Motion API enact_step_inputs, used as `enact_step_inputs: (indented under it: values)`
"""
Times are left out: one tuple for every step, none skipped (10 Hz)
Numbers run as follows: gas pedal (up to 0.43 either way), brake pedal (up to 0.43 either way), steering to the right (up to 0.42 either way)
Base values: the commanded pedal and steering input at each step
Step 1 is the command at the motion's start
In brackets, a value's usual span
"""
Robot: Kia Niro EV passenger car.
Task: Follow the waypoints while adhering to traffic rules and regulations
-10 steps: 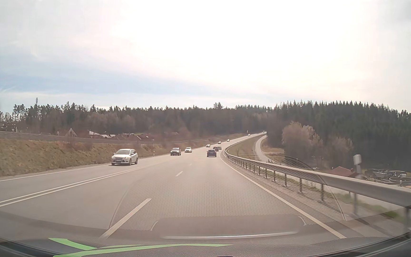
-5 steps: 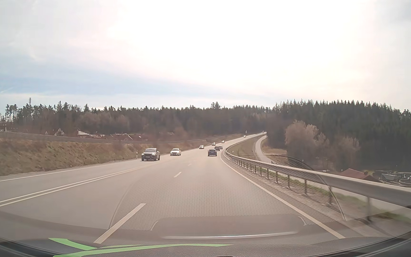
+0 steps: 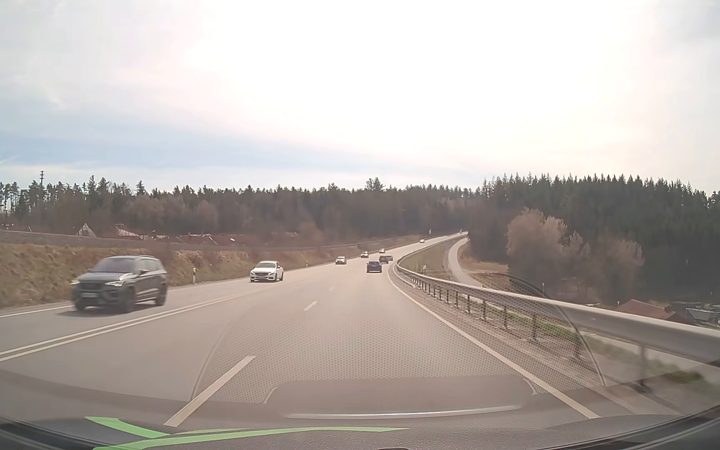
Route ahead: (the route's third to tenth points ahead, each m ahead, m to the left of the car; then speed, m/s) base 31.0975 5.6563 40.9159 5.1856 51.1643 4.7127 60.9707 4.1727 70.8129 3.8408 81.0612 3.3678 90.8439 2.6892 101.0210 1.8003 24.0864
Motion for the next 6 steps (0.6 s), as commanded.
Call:
enact_step_inputs:
  values:
    - [0.15, 0.0, 0.004]
    - [0.15, 0.0, 0.004]
    - [0.15, 0.0, 0.004]
    - [0.15, 0.0, 0.004]
    - [0.15, 0.0, 0.004]
    - [0.15, 0.0, 0.004]
